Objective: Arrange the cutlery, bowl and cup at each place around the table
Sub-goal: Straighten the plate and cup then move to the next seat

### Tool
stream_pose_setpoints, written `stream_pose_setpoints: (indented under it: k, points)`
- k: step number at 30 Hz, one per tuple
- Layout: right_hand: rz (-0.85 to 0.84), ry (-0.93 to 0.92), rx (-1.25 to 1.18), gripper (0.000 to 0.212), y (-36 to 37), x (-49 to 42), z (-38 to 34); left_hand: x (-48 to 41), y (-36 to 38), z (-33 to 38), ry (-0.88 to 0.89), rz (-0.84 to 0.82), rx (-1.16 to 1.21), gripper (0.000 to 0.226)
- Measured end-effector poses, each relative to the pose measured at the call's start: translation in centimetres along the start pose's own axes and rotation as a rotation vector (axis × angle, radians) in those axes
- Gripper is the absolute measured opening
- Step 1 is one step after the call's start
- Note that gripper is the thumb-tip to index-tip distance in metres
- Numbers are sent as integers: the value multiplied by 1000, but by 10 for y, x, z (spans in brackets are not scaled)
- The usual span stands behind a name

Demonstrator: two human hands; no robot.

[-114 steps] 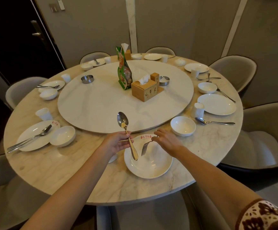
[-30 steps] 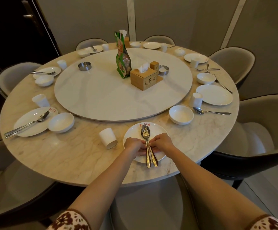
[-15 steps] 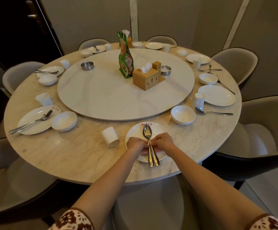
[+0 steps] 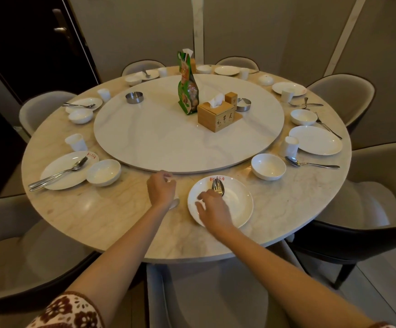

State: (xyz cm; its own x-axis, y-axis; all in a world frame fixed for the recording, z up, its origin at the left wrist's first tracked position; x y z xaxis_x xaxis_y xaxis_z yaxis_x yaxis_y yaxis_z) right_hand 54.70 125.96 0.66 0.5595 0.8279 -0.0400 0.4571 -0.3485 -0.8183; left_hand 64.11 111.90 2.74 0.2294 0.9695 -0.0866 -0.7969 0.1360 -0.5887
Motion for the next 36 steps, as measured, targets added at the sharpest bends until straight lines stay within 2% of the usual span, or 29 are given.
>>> stream_pose_setpoints:
  k: [2,4,6,9,14,19,23,28,33,36]
  points:
    - [-116,-119,11,31,29,18,-19,-8,-7,-8,-9,-8,-174,32]
    - [-230,-215,47,36,57,32,-28,-13,-7,-22,-124,-77,-277,57]
    - [-318,-284,82,48,79,40,-25,-15,-3,-33,-234,-163,-301,77]
    - [-399,-336,227,63,98,42,-11,-19,6,-46,-297,-247,-253,91]
    - [-390,-335,330,84,109,44,-6,-26,19,-58,-318,-292,-100,91]
    - [-402,-303,311,78,109,45,-6,-35,25,-59,-342,-321,-9,79]
    - [-408,-298,304,78,107,45,-8,-42,27,-57,-327,-250,117,70]
    - [-412,-288,288,77,107,45,-8,-42,35,-47,-127,-173,96,73]
    - [-396,-281,297,78,110,42,-6,-29,46,-39,116,-204,78,75]
    - [-391,-278,295,77,112,41,-4,-25,50,-37,195,-208,69,78]
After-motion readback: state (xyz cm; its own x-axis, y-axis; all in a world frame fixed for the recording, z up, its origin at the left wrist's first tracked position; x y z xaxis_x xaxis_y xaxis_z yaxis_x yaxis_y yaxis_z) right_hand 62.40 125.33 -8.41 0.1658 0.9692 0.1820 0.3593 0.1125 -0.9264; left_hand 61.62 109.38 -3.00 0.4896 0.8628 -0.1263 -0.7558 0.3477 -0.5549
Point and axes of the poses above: each hand's wrist, its own x-axis away from the middle knuckle, its own y-axis out of the palm, z = x × y, the point moved 5 cm from there along -x, towards the middle knuckle, and after that the axes turned 4 degrees about y, right-handed, at the moved point
